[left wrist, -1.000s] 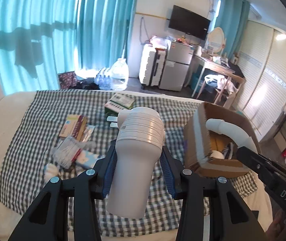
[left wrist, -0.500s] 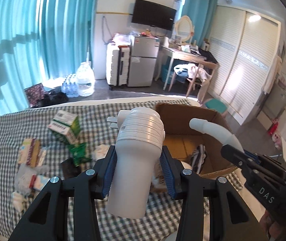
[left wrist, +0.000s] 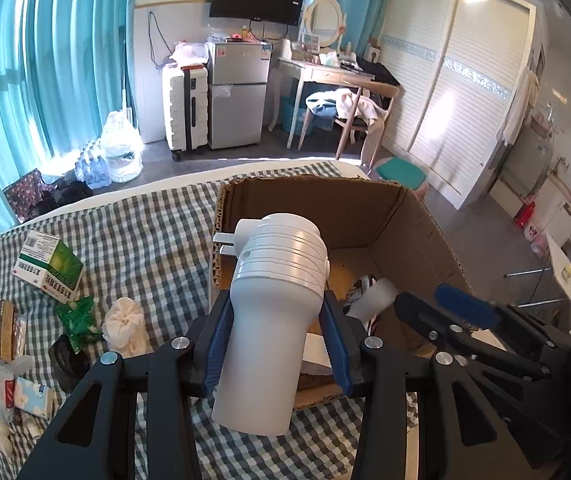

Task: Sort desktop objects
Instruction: 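Carry the bottle and white tube into the cardboard box and release both, then grasp the blue-star white figurine with the left tool while the right tool grasps the cream cloth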

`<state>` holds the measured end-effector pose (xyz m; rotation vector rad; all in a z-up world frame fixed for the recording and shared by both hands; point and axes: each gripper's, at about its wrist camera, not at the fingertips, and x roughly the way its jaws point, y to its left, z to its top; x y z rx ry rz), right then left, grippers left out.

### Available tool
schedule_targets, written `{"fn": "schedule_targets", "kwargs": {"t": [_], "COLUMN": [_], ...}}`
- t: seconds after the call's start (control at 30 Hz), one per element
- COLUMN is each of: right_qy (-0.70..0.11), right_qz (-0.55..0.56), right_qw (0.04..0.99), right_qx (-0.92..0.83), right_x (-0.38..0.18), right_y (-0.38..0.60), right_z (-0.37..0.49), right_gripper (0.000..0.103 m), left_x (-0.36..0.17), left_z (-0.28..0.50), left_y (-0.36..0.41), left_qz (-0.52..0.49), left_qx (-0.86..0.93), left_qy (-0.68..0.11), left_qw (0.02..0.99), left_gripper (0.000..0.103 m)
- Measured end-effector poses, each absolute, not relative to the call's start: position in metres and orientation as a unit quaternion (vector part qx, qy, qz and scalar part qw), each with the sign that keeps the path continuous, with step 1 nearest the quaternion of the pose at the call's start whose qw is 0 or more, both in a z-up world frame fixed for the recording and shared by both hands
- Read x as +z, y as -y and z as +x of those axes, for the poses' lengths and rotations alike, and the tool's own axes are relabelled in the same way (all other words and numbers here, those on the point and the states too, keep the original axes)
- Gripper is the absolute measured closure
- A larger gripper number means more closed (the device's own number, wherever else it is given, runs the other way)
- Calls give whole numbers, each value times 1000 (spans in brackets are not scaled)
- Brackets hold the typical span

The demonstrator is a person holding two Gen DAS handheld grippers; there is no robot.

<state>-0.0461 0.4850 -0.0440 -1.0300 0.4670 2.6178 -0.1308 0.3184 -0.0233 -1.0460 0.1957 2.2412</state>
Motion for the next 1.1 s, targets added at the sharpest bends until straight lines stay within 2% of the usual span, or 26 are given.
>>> {"fn": "schedule_targets", "kwargs": {"t": [0.13, 0.2, 0.23, 0.27, 0.3, 0.33, 0.6, 0.83, 1.1], "right_qy": [-171, -182, -191, -202, -209, -213, -206, -193, -159], "right_qz": [-353, -350, -348, -346, -346, -346, -336, -334, -338], "right_qw": [160, 169, 172, 173, 172, 171, 161, 106, 43], "right_qx": [906, 903, 902, 900, 898, 898, 905, 916, 927], "right_x": [-47, -48, -48, -48, -48, -47, -32, -29, -24], "right_y": [-494, -499, -502, -504, -504, -504, -481, -433, -356], "right_z": [-42, -37, -35, -31, -29, -25, -6, -1, -17], "right_gripper": [52, 52, 52, 51, 50, 50, 48, 46, 42], "left_x": [-33, -37, -38, -38, -38, -36, -6, 15, 4], "left_z": [-135, -135, -134, -133, -132, -132, -128, -121, -121], "left_y": [-328, -335, -337, -339, -338, -335, -273, -139, 12], "left_qz": [-413, -418, -417, -418, -420, -421, -422, -387, -377], "left_qx": [847, 842, 843, 845, 847, 849, 870, 908, 925], "left_qy": [-75, -79, -86, -95, -98, -92, -48, -15, -6], "left_qw": [327, 331, 329, 320, 312, 305, 251, 161, 40], "left_gripper": [59, 56, 46, 26, 19, 15, 13, 8, 8]}}
